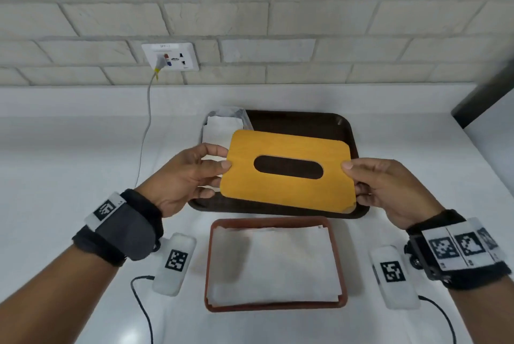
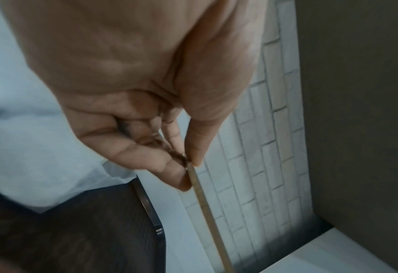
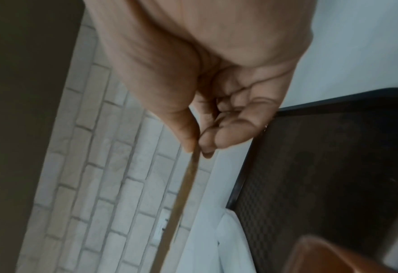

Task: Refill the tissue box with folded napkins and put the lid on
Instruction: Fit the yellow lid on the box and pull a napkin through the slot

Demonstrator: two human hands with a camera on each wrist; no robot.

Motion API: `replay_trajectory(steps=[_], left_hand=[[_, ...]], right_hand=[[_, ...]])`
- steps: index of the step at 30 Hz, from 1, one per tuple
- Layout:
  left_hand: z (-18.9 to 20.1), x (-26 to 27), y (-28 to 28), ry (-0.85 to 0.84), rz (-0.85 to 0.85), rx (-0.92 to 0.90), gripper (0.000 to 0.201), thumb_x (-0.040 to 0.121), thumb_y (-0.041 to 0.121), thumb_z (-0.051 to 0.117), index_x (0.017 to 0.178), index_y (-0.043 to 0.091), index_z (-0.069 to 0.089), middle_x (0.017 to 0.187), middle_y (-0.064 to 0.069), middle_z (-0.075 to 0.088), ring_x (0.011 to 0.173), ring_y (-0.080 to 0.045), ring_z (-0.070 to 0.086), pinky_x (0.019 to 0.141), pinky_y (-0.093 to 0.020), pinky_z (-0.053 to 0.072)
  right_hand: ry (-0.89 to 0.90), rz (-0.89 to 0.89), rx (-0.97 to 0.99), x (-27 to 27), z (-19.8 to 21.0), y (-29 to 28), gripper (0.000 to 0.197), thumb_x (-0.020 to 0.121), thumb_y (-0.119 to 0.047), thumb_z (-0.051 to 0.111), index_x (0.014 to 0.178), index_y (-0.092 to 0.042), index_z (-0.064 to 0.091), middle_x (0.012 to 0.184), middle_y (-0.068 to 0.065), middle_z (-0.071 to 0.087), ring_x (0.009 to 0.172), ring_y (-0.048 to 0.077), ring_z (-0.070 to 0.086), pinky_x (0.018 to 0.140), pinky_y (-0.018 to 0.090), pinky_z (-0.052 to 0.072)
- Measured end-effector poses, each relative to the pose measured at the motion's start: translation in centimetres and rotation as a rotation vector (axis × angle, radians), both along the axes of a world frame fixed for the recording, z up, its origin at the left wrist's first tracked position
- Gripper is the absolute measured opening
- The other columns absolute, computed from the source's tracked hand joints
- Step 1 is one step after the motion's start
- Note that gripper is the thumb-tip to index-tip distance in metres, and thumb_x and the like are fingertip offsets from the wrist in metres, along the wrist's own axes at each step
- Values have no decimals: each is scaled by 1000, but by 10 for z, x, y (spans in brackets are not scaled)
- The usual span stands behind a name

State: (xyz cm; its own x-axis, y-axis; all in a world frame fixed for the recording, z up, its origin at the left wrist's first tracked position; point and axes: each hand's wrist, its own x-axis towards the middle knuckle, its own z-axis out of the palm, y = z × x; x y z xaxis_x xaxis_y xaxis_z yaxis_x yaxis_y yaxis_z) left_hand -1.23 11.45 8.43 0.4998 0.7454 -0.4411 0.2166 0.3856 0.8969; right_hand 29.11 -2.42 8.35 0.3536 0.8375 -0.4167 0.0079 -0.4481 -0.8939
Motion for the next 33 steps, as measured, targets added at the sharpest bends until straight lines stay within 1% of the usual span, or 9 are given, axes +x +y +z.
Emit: replay_trajectory(steps=[4, 7, 9, 11, 13, 23, 26, 28, 33], left_hand=[[-9, -27, -42, 21, 40, 113, 34, 90, 22, 68, 123, 22, 63, 77, -3, 68, 65, -12, 65, 61, -26, 47], [-23, -43, -73, 59, 73, 255, 34, 90, 34, 71, 123, 28, 65, 82, 0, 70, 69, -10, 65, 61, -24, 50], [-34, -48, -90, 94, 115, 352, 29, 93, 33, 67, 122, 30, 66, 77, 3, 69, 66, -7, 63, 58, -22, 50], [-46, -51, -102, 137, 128, 441, 28, 96, 26, 61, 123, 33, 64, 74, 5, 66, 64, -5, 62, 58, -22, 50], [-57, -54, -109, 177, 119, 506, 30, 97, 27, 59, 126, 35, 62, 76, 6, 67, 65, -9, 65, 58, -18, 49], [-70, -52, -123, 297, 66, 638, 32, 98, 26, 62, 130, 31, 60, 89, 6, 66, 63, -18, 64, 62, -21, 51], [-73, -52, -127, 329, 60, 647, 32, 97, 26, 63, 127, 36, 61, 91, 10, 65, 64, -15, 65, 63, -19, 50], [-73, -54, -128, 368, 61, 655, 33, 97, 28, 63, 129, 37, 61, 91, 14, 65, 65, -12, 66, 65, -23, 53], [-70, -54, -137, 473, 75, 712, 40, 92, 40, 58, 131, 32, 62, 91, 21, 62, 69, -4, 64, 66, -27, 54]], right_hand=[[-62, 70, 40, -23, -1, -25, 17, 95, -25, 63, 106, -18, 72, 84, 15, 70, 73, 28, 64, 71, 41, 56], [-154, 110, 43, -37, -12, -41, 20, 93, -29, 64, 112, -27, 69, 90, 16, 72, 76, 35, 66, 71, 44, 59], [-199, 120, 38, -44, -21, -49, 21, 93, -30, 64, 113, -28, 68, 87, 13, 71, 74, 30, 67, 67, 41, 60], [-237, 121, 31, -48, -28, -55, 23, 93, -31, 64, 115, -28, 66, 84, 9, 70, 69, 20, 66, 62, 32, 58], [-249, 111, 19, -51, -35, -60, 25, 92, -30, 65, 117, -26, 64, 82, 7, 69, 65, 16, 64, 59, 28, 55], [-306, 62, -11, -51, -47, -77, 30, 91, -25, 67, 121, -25, 61, 71, 10, 66, 64, 25, 62, 62, 39, 54], [-350, 76, -24, -52, -51, -80, 28, 91, -28, 68, 118, -29, 62, 71, 9, 69, 65, 26, 65, 65, 42, 58], [-395, 87, -24, -54, -54, -81, 27, 91, -30, 67, 118, -31, 62, 71, 6, 70, 67, 25, 68, 66, 41, 59], [-462, 102, -32, -54, -57, -82, 30, 92, -32, 67, 122, -31, 65, 64, -3, 69, 64, 18, 69, 67, 40, 59]])
